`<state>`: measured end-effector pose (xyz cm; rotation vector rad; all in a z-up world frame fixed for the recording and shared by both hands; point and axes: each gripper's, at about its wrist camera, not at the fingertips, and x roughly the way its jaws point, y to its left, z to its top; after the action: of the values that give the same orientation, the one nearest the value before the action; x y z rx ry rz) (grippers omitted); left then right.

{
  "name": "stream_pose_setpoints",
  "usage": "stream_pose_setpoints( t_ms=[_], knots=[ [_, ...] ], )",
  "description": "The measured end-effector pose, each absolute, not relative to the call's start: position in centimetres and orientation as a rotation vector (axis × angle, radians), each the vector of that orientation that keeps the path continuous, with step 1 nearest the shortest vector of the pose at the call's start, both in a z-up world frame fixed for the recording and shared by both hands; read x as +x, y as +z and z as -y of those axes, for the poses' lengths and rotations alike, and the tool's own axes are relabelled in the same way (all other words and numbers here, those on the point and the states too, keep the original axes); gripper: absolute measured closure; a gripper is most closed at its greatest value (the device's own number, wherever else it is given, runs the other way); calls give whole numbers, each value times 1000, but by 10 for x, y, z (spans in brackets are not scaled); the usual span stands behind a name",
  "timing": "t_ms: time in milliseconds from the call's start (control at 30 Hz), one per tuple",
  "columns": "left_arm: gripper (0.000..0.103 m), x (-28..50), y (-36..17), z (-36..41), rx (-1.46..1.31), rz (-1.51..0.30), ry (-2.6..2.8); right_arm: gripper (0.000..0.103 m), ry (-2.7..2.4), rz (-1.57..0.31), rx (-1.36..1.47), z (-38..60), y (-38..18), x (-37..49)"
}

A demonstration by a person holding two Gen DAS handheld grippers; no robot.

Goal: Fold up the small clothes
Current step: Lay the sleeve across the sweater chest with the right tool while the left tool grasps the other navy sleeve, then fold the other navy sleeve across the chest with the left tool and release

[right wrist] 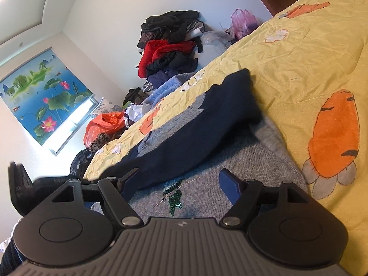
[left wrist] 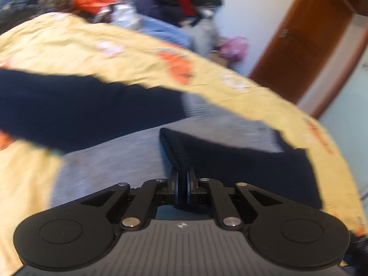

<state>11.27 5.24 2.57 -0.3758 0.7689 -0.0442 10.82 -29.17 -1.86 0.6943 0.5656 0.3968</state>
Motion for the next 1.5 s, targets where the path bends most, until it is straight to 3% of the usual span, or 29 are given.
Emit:
stream_pose_setpoints(
  t_ms=[200, 367, 467, 633, 767, 900, 967, 1000, 1033, 1100, 1333, 1500],
  knots=[
    [96, 94, 6, -49, -300, -681, -34, 25, 378, -581, 652, 288, -15, 109],
    [96, 96, 4, -49, -310, -668, -34, 23, 394, -502, 424, 259, 30, 125],
    [95, 96, 2, -55, -347, -668, -52, 11, 401, -507, 284, 241, 47, 167],
    [95, 96, 0, -57, -369, -667, -58, 20, 238, -721, 119, 227, 17, 242],
    [95, 97, -1, -60, -393, -667, -66, 10, 255, -656, 34, 220, -1, 233],
    [92, 92, 3, -77, -473, -681, -89, 8, 253, -661, 22, 218, -1, 233],
    [83, 77, 9, -101, -534, -635, -54, 4, 255, -663, 16, 218, 0, 233],
    [66, 67, 11, -118, -563, -595, -13, 3, 256, -664, 16, 217, 0, 233],
    [38, 59, 14, -137, -587, -554, 43, 2, 258, -664, 18, 217, 0, 233],
    [10, 42, 17, -184, -639, -465, 197, 1, 262, -663, 24, 217, 0, 233],
    [10, 21, 9, -365, -979, -335, 569, 1, 263, -662, 27, 218, -1, 232],
    [11, 30, -15, -427, -1117, -363, 598, 0, 262, -663, 26, 218, -1, 232]
  ],
)
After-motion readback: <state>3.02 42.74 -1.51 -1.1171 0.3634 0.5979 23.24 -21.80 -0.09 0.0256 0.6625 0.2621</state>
